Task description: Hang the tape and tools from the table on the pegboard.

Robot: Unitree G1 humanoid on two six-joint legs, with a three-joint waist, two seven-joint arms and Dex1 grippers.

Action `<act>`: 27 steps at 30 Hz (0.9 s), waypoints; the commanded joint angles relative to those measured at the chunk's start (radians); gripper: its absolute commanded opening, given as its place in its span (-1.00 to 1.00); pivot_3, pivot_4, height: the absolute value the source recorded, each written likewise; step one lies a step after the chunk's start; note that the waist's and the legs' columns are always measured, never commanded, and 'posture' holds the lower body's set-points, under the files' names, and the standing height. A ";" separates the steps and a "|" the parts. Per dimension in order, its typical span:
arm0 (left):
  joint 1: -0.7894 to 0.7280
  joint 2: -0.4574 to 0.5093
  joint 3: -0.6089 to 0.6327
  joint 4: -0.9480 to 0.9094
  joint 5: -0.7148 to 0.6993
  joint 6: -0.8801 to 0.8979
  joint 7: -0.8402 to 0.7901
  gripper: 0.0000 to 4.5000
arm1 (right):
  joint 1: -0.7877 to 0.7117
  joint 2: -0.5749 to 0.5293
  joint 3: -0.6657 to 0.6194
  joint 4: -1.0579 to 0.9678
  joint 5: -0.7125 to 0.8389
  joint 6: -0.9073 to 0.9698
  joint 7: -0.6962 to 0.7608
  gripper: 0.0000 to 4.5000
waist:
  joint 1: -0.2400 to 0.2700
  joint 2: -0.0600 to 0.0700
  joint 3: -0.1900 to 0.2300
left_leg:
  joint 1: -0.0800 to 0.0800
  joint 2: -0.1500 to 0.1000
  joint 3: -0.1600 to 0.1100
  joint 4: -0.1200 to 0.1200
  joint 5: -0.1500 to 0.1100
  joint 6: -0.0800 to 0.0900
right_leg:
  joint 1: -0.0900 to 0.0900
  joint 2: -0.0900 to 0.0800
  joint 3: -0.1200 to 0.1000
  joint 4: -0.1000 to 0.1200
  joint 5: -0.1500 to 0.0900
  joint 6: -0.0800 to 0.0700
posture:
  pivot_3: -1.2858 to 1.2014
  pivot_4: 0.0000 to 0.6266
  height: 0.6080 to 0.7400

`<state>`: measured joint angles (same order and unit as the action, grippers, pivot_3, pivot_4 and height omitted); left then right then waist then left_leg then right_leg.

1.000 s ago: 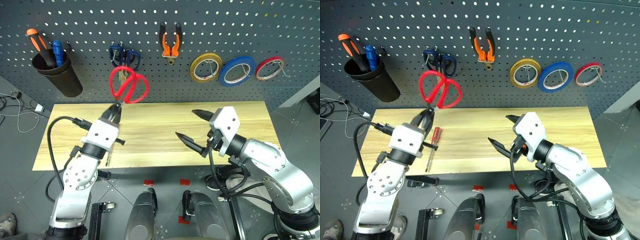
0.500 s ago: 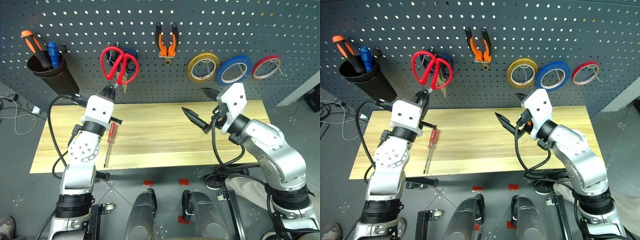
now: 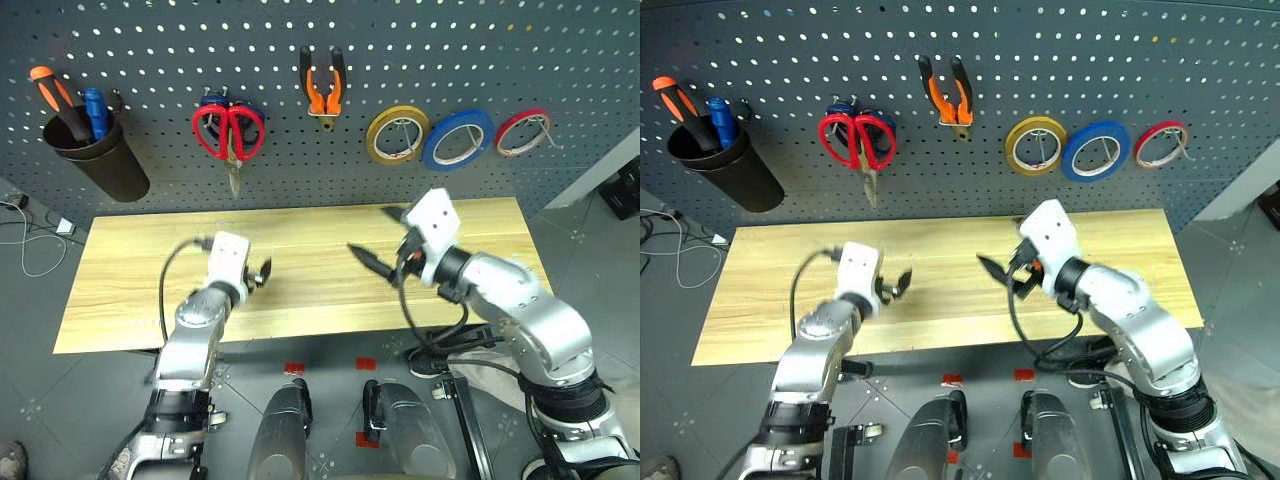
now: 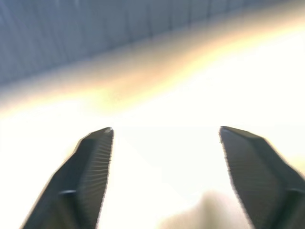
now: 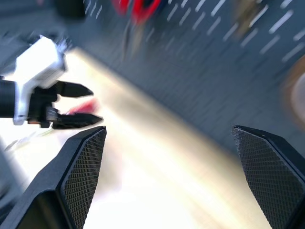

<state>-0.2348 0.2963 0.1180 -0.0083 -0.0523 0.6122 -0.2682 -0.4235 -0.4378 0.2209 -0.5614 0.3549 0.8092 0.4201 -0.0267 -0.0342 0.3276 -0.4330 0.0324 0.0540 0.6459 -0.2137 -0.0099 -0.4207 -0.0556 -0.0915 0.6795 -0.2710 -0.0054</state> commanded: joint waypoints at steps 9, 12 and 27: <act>-0.129 0.201 0.132 0.135 -0.087 0.148 -0.070 0.98 | -0.079 0.029 0.068 -0.108 0.086 0.252 0.018 1.00 | 0.003 -0.001 0.000 | 0.001 -0.001 -0.002 0.001 0.001 0.000 | 0.001 0.000 0.000 0.002 -0.002 0.004 | -0.01 -0.01 1.00; -0.192 0.224 0.089 0.265 -0.080 0.145 -0.117 0.98 | -0.120 0.016 0.108 -0.099 0.092 0.269 0.051 1.00 | 0.003 -0.001 0.000 | 0.001 -0.002 -0.002 0.001 0.001 0.000 | 0.001 0.000 0.000 0.001 0.001 -0.001 | -0.01 0.01 1.00; -0.299 0.290 -0.040 0.520 -0.033 -0.001 -0.257 0.57 | -0.209 -0.052 0.179 -0.093 0.060 0.214 0.149 1.00 | -0.001 -0.001 0.000 | 0.000 -0.001 -0.001 0.000 0.001 -0.001 | 0.000 0.000 0.000 0.001 0.001 -0.001 | -0.02 -0.04 1.00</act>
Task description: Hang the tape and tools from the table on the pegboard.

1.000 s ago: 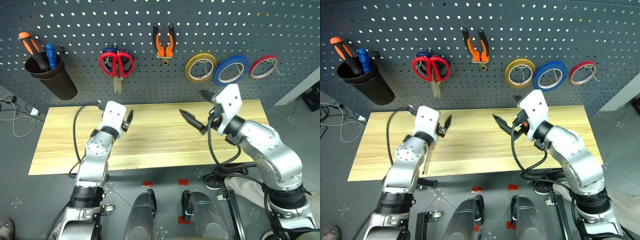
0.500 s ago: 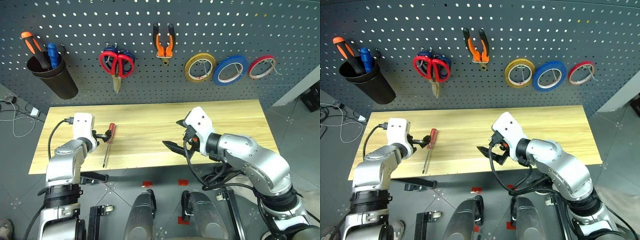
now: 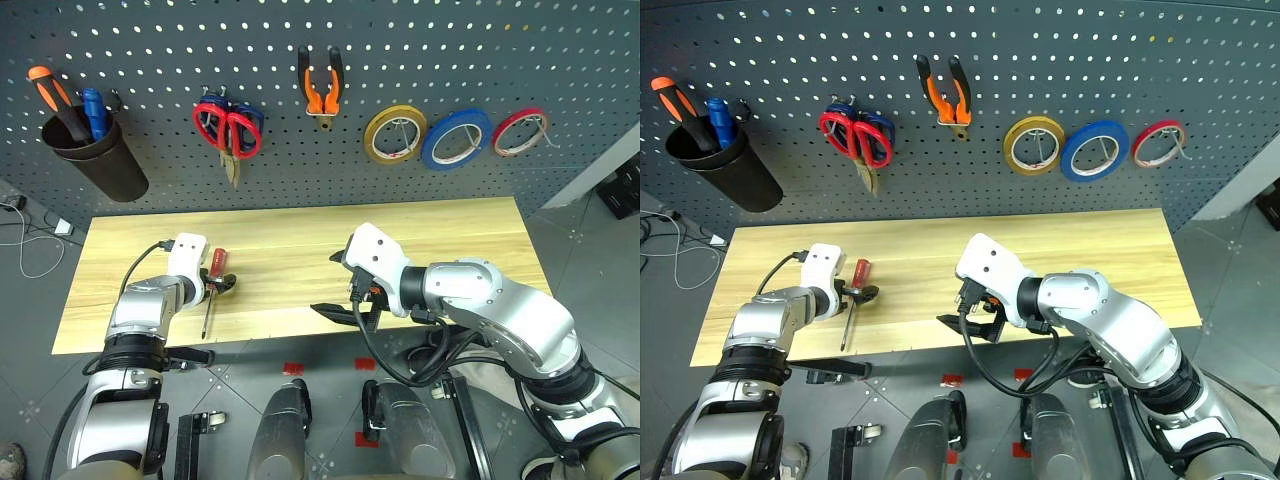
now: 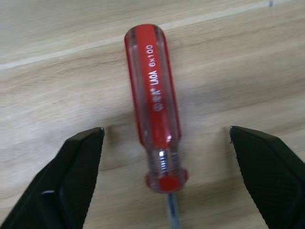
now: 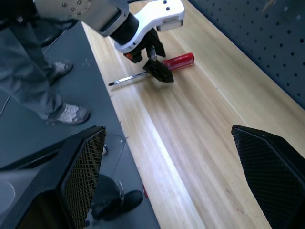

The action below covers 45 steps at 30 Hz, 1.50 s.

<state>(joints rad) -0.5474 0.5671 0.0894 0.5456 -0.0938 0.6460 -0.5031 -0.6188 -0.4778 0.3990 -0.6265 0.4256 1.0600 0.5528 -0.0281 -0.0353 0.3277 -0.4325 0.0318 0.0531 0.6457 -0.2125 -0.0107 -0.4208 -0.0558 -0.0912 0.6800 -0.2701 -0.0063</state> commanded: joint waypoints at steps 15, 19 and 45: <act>0.276 0.007 0.149 -0.416 0.041 -0.284 0.153 -0.58 | 0.019 -0.033 -0.077 -0.034 -0.014 -0.079 0.010 1.00 | -0.011 -0.006 -0.004 | 0.000 0.001 0.001 0.000 0.000 -0.001 | 0.000 0.000 0.001 0.000 0.000 0.000 | -0.03 -0.20 1.00; 0.497 -0.039 0.210 -0.698 0.116 -0.526 0.274 -0.58 | 0.046 0.014 -0.152 -0.044 -0.001 -0.145 -0.010 1.00 | -0.003 -0.008 -0.005 | 0.000 0.002 0.001 -0.001 0.000 -0.001 | 0.000 0.000 0.000 -0.001 0.000 0.000 | -0.01 -0.23 1.00; -0.317 0.059 0.312 -0.180 -0.002 -0.806 0.350 -0.58 | -0.092 0.272 -0.272 0.052 0.062 -0.165 -0.163 1.00 | 0.027 -0.018 -0.036 | -0.001 0.001 0.000 0.000 0.010 -0.001 | 0.000 0.001 -0.003 -0.001 0.011 -0.004 | 0.01 -0.34 1.00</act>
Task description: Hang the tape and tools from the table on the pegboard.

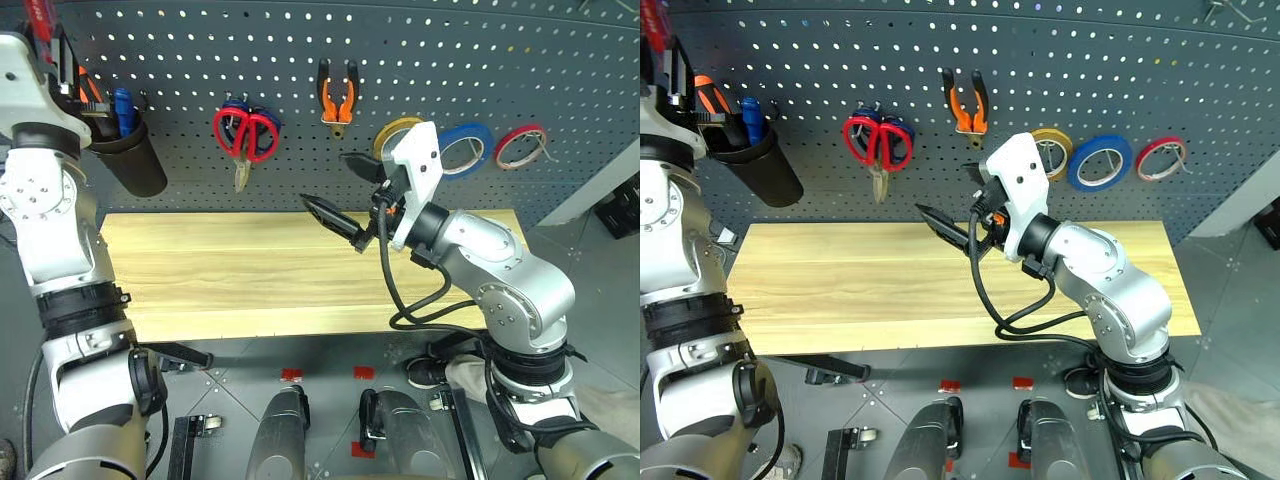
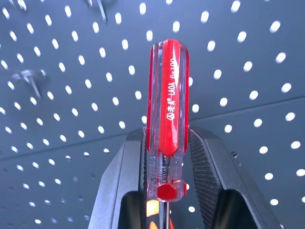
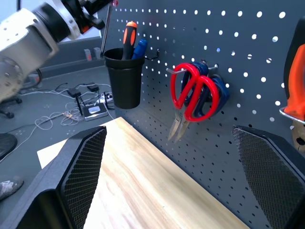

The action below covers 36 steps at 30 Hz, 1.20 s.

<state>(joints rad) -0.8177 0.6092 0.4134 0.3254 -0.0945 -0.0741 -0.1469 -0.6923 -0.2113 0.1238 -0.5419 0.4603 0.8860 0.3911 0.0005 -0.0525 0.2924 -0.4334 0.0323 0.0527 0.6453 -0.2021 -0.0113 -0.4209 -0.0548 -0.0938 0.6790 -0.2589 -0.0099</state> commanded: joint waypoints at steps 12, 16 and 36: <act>-0.119 0.038 -0.027 0.061 -0.022 -0.108 -0.004 -0.58 | -0.011 -0.003 0.011 -0.056 0.059 0.050 -0.003 1.00 | -0.005 -0.002 -0.001 | 0.000 0.000 0.000 0.001 0.000 0.000 | 0.000 0.000 0.000 0.001 0.000 0.000 | -0.01 -0.36 1.00; -0.042 0.030 -0.018 0.067 -0.005 -0.137 0.021 -0.58 | -0.008 -0.001 0.018 -0.052 0.055 0.045 0.001 1.00 | -0.010 -0.002 -0.002 | 0.000 0.000 0.001 0.001 0.000 0.000 | 0.000 0.000 0.001 0.001 0.000 0.000 | 0.00 -0.36 1.00; 0.120 -0.055 0.023 -0.018 -0.100 -0.183 0.094 0.54 | 0.005 0.025 0.009 -0.080 0.102 0.015 0.015 1.00 | -0.011 -0.005 -0.008 | 0.000 0.001 0.001 0.001 0.000 0.000 | 0.000 0.000 0.001 0.002 0.000 0.000 | -0.01 -0.40 1.00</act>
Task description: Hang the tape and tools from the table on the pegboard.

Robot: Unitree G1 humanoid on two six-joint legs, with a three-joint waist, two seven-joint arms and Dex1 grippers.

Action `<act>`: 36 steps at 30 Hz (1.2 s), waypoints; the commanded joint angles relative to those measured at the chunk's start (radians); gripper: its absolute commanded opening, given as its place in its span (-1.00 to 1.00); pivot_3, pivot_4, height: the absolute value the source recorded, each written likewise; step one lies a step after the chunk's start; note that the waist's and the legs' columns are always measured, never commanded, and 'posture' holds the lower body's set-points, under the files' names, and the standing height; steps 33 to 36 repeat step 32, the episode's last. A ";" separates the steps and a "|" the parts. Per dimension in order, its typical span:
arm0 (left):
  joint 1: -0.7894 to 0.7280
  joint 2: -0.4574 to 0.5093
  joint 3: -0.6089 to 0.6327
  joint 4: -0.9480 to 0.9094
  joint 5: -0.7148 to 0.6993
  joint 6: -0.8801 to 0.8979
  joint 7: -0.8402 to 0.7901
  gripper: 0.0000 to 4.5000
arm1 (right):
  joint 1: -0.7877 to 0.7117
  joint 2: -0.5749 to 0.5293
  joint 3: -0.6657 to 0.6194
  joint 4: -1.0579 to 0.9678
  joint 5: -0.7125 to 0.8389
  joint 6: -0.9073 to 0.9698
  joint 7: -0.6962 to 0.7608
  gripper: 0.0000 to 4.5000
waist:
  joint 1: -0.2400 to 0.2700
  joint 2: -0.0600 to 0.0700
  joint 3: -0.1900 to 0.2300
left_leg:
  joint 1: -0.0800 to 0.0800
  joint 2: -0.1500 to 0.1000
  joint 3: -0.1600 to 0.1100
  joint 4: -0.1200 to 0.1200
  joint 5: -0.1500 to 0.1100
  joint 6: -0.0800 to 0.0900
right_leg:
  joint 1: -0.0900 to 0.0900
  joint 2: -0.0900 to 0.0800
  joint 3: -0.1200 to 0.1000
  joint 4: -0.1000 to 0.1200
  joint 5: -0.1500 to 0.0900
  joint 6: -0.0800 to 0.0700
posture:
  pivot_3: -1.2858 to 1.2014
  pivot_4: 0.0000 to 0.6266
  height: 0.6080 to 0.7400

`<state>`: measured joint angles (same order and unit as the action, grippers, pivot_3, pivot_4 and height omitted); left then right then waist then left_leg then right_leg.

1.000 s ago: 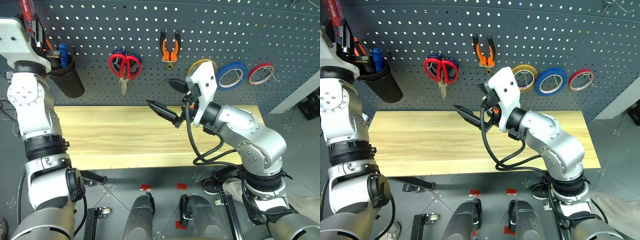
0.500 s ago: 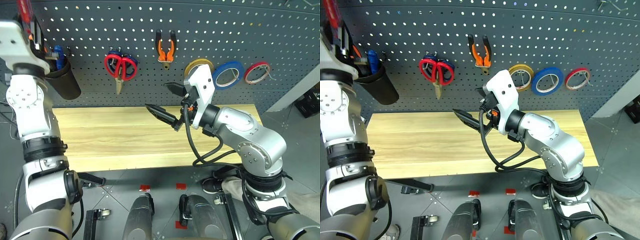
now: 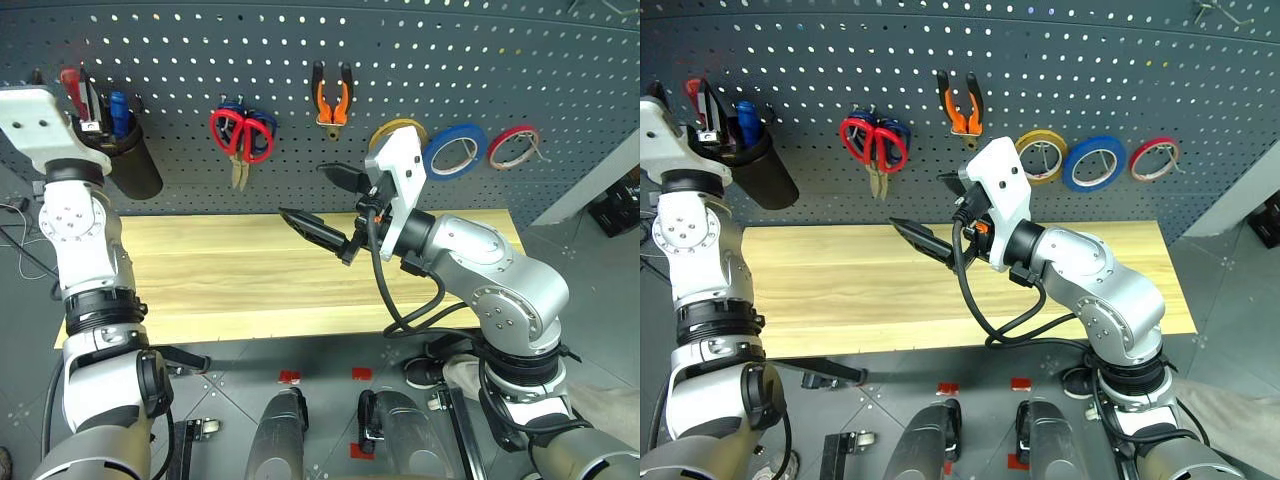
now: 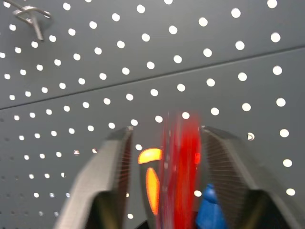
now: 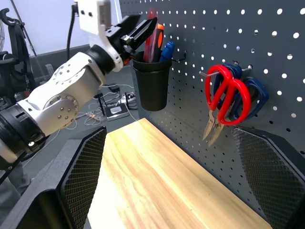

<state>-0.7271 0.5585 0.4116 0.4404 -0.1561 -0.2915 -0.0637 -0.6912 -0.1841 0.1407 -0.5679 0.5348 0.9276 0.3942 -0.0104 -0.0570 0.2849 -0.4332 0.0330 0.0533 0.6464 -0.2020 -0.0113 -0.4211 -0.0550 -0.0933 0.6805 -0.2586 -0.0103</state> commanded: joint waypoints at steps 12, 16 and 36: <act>0.560 -0.125 -0.129 -0.762 -0.038 0.805 0.089 0.68 | 0.308 -0.096 -0.040 0.032 -0.117 -0.204 -0.025 1.00 | 0.009 -0.001 -0.047 | 0.003 -0.001 -0.001 0.000 -0.002 0.004 | 0.003 0.001 0.001 0.001 0.000 0.000 | 0.05 -0.49 1.00; 0.639 -0.129 -0.151 -0.731 -0.046 0.714 -0.007 0.68 | 0.420 -0.084 0.004 0.194 -0.253 -0.460 -0.026 1.00 | 0.012 0.000 -0.059 | 0.004 0.000 -0.002 -0.001 0.002 0.004 | 0.003 0.002 0.001 0.001 -0.001 0.001 | 0.05 -0.53 1.00; 0.606 -0.166 -0.146 -0.484 -0.019 0.576 -0.090 0.68 | 0.486 -0.029 -0.164 0.830 -0.443 -0.993 -0.205 1.00 | 0.020 0.008 -0.114 | 0.015 0.001 0.001 -0.002 0.003 0.005 | 0.013 0.003 0.004 -0.001 0.000 0.000 | 0.07 -0.76 1.00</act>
